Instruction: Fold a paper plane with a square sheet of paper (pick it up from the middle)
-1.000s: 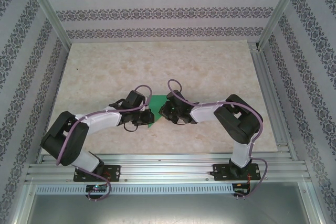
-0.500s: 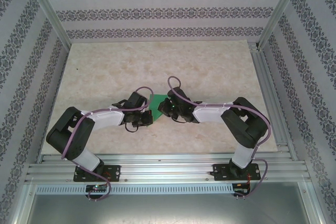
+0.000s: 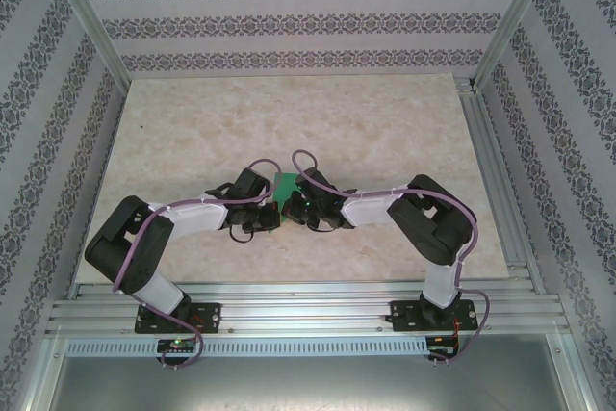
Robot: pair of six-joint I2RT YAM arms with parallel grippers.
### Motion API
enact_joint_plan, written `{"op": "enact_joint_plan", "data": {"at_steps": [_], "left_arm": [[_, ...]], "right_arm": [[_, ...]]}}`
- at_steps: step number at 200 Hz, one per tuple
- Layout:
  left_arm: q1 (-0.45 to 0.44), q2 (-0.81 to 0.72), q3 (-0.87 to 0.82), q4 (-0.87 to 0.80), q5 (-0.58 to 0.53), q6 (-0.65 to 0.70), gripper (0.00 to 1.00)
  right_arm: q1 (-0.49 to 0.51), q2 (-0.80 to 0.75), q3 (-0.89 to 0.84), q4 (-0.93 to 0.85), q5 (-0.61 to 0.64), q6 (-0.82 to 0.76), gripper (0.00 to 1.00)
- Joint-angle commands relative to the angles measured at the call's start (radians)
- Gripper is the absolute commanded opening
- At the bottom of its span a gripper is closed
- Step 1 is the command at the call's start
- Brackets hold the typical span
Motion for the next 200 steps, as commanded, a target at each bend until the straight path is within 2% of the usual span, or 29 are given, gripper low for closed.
{"op": "enact_joint_plan", "data": {"at_steps": [1,53,149,200], "left_arm": [[-0.008,-0.024,-0.018,-0.022,-0.045,-0.018,0.02],[-0.009,-0.049,-0.039,-0.08,-0.054,-0.006,0.07],[-0.009,-0.062,-0.001,-0.215,0.012,0.096,0.14],[-0.009,-0.132,0.032,-0.124,-0.001,0.038,0.11]], "right_arm": [[-0.006,0.039,0.0,-0.005,-0.006,0.024,0.03],[-0.013,0.047,-0.009,-0.031,0.014,0.03,0.02],[-0.014,0.049,0.0,-0.057,0.02,0.029,0.02],[-0.014,0.055,0.002,-0.056,0.018,0.028,0.02]]}}
